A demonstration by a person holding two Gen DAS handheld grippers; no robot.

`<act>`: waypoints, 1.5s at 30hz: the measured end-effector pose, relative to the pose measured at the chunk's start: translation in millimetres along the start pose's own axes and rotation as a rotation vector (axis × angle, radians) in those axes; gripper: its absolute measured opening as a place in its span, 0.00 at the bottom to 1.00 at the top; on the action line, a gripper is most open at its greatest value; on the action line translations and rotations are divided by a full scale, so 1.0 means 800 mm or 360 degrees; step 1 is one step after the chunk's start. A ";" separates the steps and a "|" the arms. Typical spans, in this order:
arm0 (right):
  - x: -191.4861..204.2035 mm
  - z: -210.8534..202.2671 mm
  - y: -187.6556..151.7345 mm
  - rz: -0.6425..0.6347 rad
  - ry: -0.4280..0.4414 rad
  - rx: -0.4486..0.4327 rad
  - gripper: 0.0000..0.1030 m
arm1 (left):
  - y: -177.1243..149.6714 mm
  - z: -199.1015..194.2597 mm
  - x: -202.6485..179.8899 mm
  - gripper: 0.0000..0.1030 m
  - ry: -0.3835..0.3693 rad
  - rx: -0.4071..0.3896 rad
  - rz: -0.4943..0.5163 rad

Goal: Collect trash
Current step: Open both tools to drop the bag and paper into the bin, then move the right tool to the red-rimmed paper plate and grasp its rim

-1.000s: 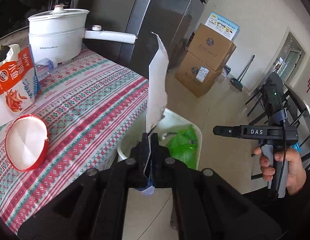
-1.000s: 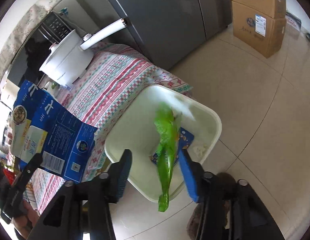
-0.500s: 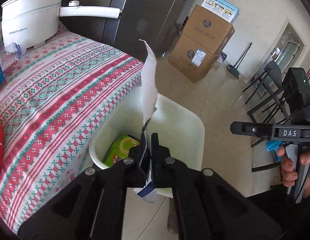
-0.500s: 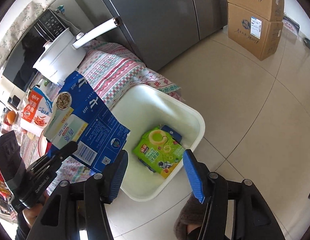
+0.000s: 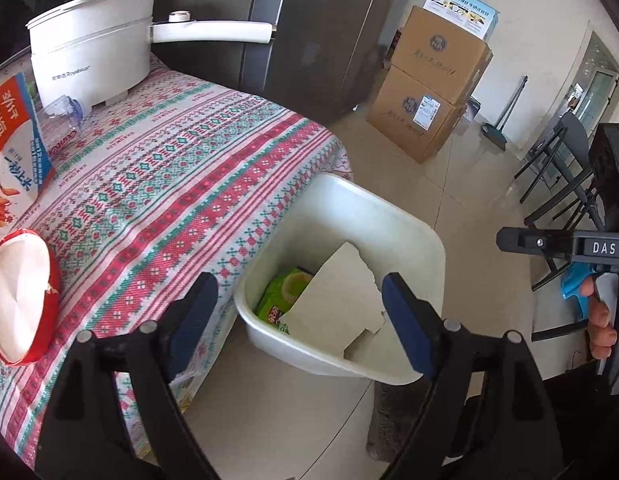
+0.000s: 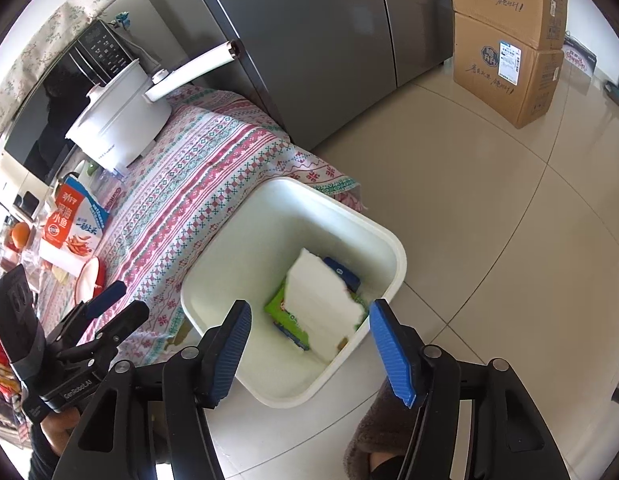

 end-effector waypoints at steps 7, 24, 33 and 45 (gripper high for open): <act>0.031 0.001 0.001 -0.0050 0.0000 -0.0009 0.68 | -0.017 -0.035 0.042 0.96 0.0213 0.0045 -0.0025; 0.216 0.031 -0.048 -0.0346 0.0112 0.0041 0.73 | -0.091 -0.177 0.187 0.99 0.0580 0.0045 -0.0370; 0.317 0.072 -0.091 -0.0408 0.0182 0.0110 0.73 | -0.138 -0.224 0.237 0.99 0.0673 0.0050 -0.0516; 0.382 0.145 -0.138 -0.0361 0.0161 0.0192 0.73 | -0.185 -0.261 0.276 0.99 0.0726 0.0056 -0.0641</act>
Point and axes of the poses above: each gripper's, at about its wrist camera, not at the fingertips, and z roughly the way its jaws point, x to its left, y to its top, the point moved 6 cm from there along z, roughly the way its jaws point, and after that the axes turned 12 degrees about z, right-handed, at the moved point
